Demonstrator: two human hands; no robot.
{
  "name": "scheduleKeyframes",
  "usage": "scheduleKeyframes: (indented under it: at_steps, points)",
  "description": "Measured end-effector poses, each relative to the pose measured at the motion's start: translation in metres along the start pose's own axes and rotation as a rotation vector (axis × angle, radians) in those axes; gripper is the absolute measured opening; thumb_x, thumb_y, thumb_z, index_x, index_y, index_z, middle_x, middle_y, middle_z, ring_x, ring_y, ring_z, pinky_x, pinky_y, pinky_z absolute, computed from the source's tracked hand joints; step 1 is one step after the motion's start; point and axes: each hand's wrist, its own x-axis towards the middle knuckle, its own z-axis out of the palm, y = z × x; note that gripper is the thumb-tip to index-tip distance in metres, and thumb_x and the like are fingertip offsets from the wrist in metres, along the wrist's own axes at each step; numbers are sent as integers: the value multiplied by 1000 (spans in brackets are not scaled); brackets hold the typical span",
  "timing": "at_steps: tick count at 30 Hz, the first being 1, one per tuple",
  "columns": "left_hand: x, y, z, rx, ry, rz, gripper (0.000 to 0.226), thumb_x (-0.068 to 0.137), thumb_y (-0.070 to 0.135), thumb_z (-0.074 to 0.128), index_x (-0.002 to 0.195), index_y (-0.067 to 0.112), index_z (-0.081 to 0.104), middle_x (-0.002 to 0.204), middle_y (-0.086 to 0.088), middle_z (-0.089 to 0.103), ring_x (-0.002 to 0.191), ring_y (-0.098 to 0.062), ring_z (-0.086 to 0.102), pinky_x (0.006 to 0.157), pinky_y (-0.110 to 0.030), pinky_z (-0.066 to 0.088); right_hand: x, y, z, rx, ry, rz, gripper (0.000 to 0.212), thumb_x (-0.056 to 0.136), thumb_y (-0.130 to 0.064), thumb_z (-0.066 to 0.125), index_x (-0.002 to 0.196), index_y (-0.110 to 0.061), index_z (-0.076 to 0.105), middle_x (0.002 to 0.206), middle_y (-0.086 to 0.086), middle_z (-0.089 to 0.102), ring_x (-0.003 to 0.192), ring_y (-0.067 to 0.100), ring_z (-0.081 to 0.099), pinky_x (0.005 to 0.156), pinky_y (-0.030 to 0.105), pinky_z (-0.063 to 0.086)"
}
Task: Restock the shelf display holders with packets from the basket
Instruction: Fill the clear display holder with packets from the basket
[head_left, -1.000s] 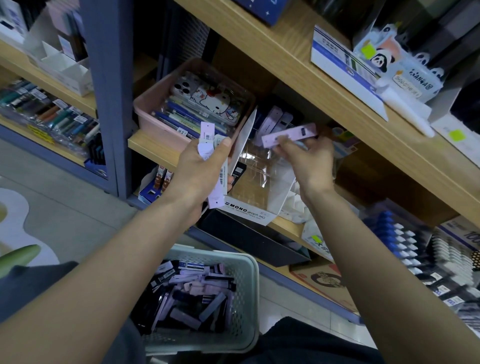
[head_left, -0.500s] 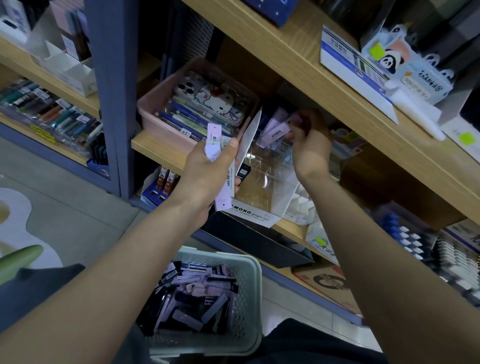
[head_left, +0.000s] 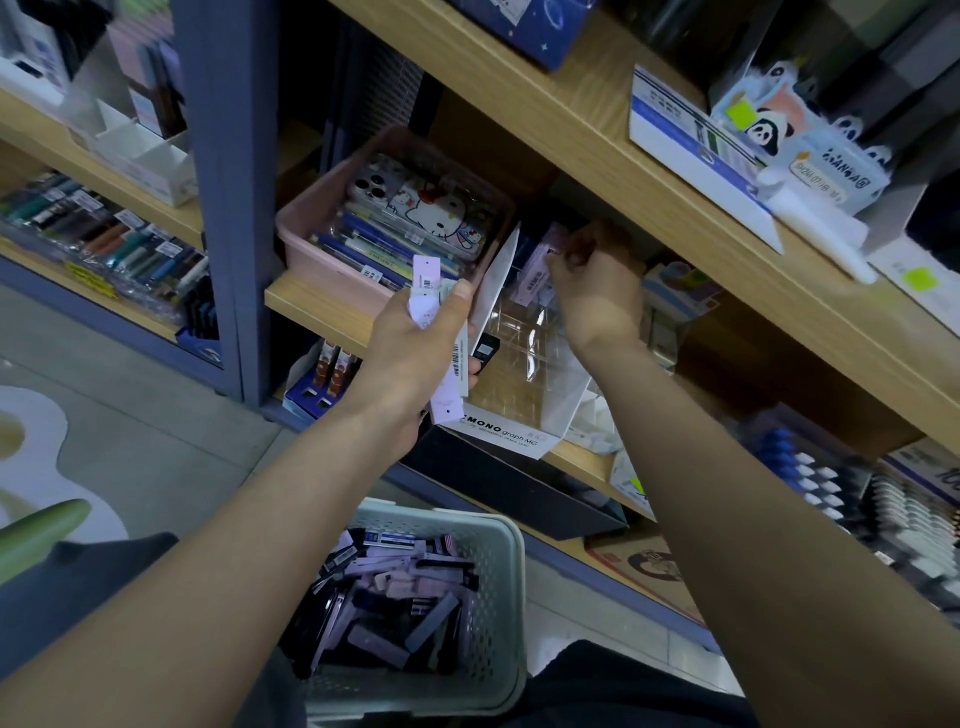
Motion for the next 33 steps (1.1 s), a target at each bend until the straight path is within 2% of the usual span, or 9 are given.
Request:
scheduleKeyframes:
  at_steps: [5,8,13,17,21,24,26,29,33]
  points:
    - [1,0,-1,1,47,-13,23,93,44,50,97,22,53,93,-4,61,65,-13,57,47,-18,50,-46,-22,-11,249,67,-225,5,95,-19,51,96,-14,51,77,-11,49,67,3,50,64,26,47]
    - [3,-1,-2,-32,68,-9,28,93,42,51,103,16,53,92,-9,63,63,-16,60,55,-27,52,-80,-34,-23,535,-218,-278,10,94,-18,55,98,-14,47,79,-8,53,68,2,54,62,21,46]
    - [3,0,-4,-35,146,27,21,95,39,49,91,19,52,78,0,61,75,-17,60,67,-32,51,-107,-40,-34,556,-616,-338,41,84,-18,68,120,-15,47,104,-5,53,70,3,52,67,21,48]
    - [-1,0,-7,-73,127,-77,35,94,49,44,99,17,55,81,-4,64,67,-15,62,52,-25,48,-114,-41,-37,380,-587,-421,60,78,-23,74,130,-21,44,114,-5,48,78,2,52,79,32,51]
    - [-3,5,-6,-346,-26,-235,43,97,48,27,74,19,47,65,-7,46,49,-9,52,51,-22,43,-122,-43,-33,256,-522,-463,48,87,-12,58,132,-13,44,122,2,43,97,17,52,83,40,48]
    - [-2,3,-8,-324,14,-226,51,95,56,25,94,14,53,62,-7,54,44,-11,55,37,-13,40,-123,-42,-33,225,-502,-462,44,89,-8,50,132,-9,42,123,5,42,100,23,51,83,42,47]
    - [-5,6,-5,-260,-9,-219,59,89,65,31,110,14,52,78,-9,62,60,-16,63,48,-19,48,-121,-42,-34,204,-508,-462,39,92,-7,45,131,-8,42,122,6,41,98,25,52,82,43,46]
    - [-6,7,0,-152,-5,-229,76,85,67,38,131,7,49,122,-18,59,108,-29,59,90,-36,46,-116,-42,-33,200,-494,-421,23,97,-10,40,119,-8,46,113,5,44,89,21,50,79,40,44]
    - [-6,2,2,-19,60,-114,52,96,57,25,116,20,56,100,-8,67,84,-18,65,70,-29,54,-107,-37,-30,238,-350,-398,10,96,-27,49,92,-18,49,89,-4,52,83,13,44,69,29,37]
